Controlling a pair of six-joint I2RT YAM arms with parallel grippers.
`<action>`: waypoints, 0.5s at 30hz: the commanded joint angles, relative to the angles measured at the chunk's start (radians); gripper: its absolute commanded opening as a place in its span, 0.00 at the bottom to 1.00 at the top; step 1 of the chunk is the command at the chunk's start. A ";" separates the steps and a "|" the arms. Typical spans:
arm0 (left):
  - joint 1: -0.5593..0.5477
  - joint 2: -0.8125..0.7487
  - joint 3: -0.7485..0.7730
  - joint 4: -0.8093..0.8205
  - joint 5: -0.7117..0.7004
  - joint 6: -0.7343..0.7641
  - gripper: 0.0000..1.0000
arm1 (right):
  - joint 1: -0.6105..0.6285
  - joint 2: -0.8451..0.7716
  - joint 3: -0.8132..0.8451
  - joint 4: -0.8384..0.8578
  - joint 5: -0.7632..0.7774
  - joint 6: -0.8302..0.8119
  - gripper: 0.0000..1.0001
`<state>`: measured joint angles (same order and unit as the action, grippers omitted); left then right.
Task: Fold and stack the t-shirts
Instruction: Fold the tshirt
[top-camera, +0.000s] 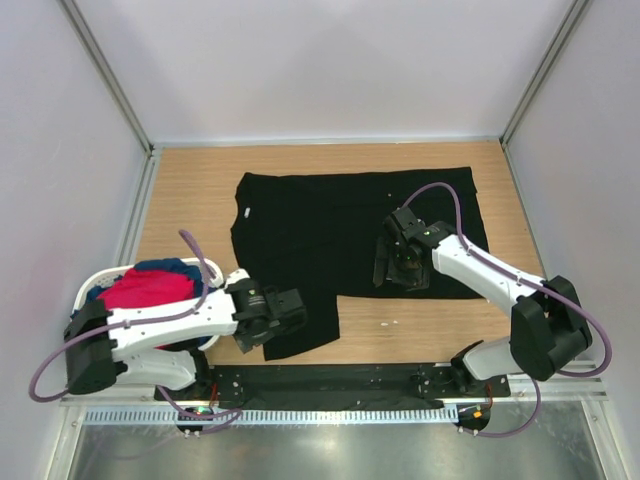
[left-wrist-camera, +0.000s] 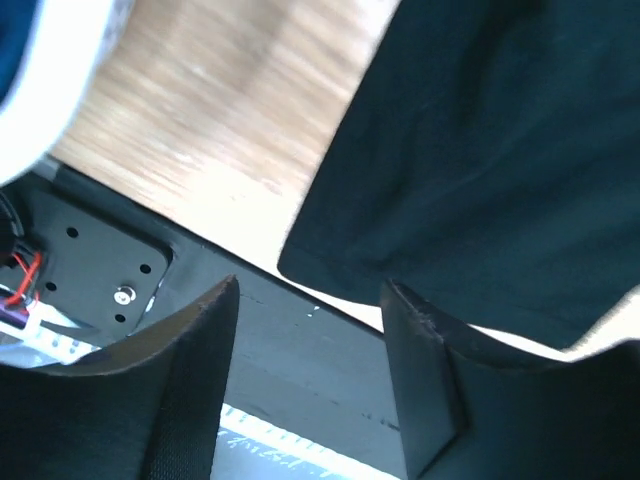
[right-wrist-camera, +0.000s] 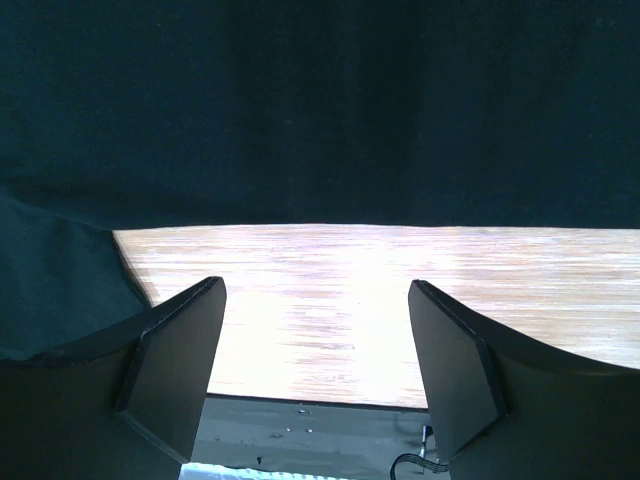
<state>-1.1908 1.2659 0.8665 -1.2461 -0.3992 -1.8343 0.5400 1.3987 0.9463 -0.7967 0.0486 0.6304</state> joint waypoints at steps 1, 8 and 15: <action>0.003 -0.112 0.058 -0.088 -0.142 0.012 0.61 | -0.003 -0.001 0.037 -0.015 0.034 -0.014 0.80; 0.147 -0.221 -0.109 0.167 -0.138 0.110 0.54 | -0.066 0.019 0.075 -0.036 0.083 -0.040 0.84; 0.339 -0.096 -0.049 0.408 -0.142 0.431 0.37 | -0.178 0.023 0.101 -0.029 0.165 -0.092 0.86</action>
<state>-0.8978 1.1126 0.7452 -1.0096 -0.4969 -1.5955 0.4007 1.4166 1.0088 -0.8265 0.1459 0.5804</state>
